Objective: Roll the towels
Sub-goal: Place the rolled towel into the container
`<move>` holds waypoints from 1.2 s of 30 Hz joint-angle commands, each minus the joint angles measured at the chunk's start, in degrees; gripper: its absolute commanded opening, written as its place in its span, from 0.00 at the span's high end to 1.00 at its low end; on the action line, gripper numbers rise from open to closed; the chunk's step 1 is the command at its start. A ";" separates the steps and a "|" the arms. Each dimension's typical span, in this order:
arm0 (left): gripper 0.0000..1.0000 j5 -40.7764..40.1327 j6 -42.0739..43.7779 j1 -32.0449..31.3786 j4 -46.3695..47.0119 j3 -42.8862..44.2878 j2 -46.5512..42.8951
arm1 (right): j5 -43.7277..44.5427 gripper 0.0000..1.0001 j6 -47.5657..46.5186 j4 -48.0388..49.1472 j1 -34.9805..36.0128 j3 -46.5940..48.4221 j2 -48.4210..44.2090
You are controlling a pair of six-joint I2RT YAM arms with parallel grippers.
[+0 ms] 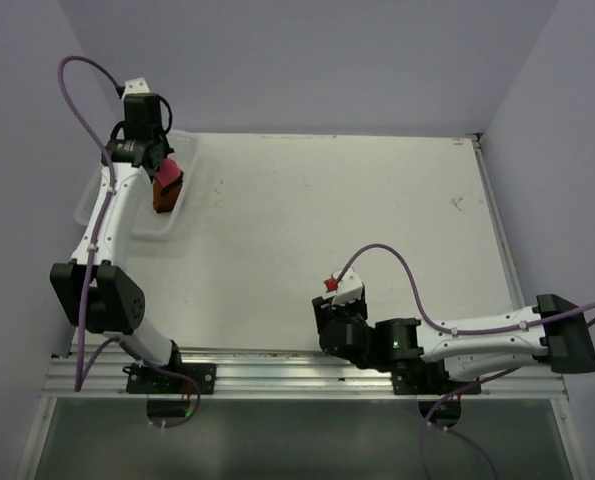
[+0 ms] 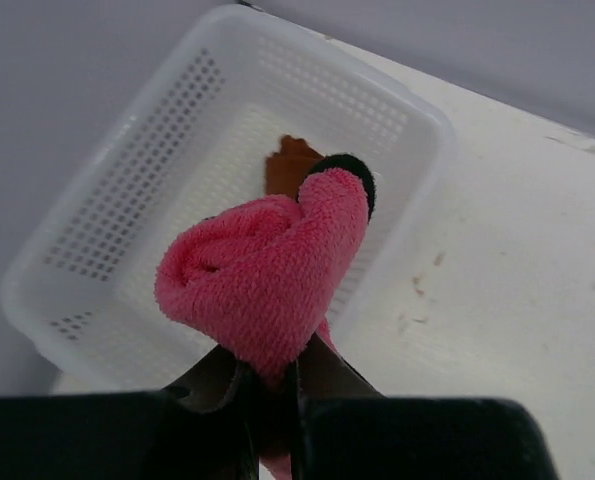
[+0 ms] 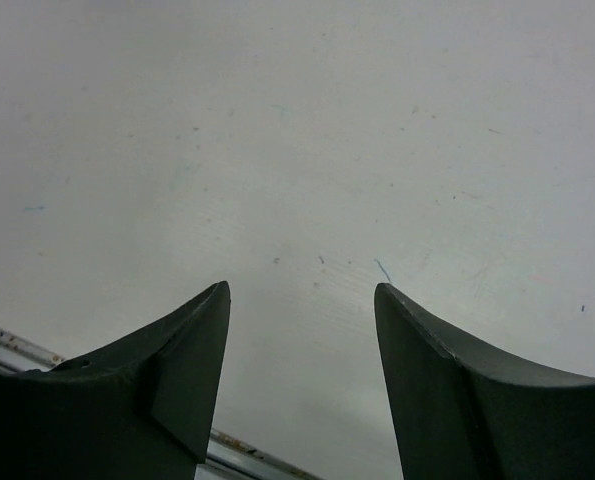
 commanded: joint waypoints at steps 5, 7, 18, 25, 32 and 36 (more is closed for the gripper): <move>1.00 -7.23 12.24 9.43 -0.60 8.08 14.33 | -1.08 0.38 -11.71 4.45 -4.61 1.18 -2.38; 1.00 -5.02 11.72 12.58 -0.42 8.35 16.98 | -3.18 0.38 -14.18 5.94 -6.72 1.54 -1.50; 1.00 -3.34 16.73 16.47 3.09 10.99 31.49 | -18.39 0.38 -13.83 10.25 -18.67 0.23 3.34; 1.00 2.73 17.43 16.38 7.92 10.55 36.06 | -22.26 0.38 -12.78 10.61 -22.55 0.75 6.06; 0.87 4.04 16.20 16.73 14.25 3.80 34.84 | -24.64 0.38 -12.25 11.13 -24.13 1.10 8.17; 0.75 5.27 14.62 17.34 16.45 1.15 33.70 | -25.26 0.38 -12.07 11.31 -24.31 1.37 9.14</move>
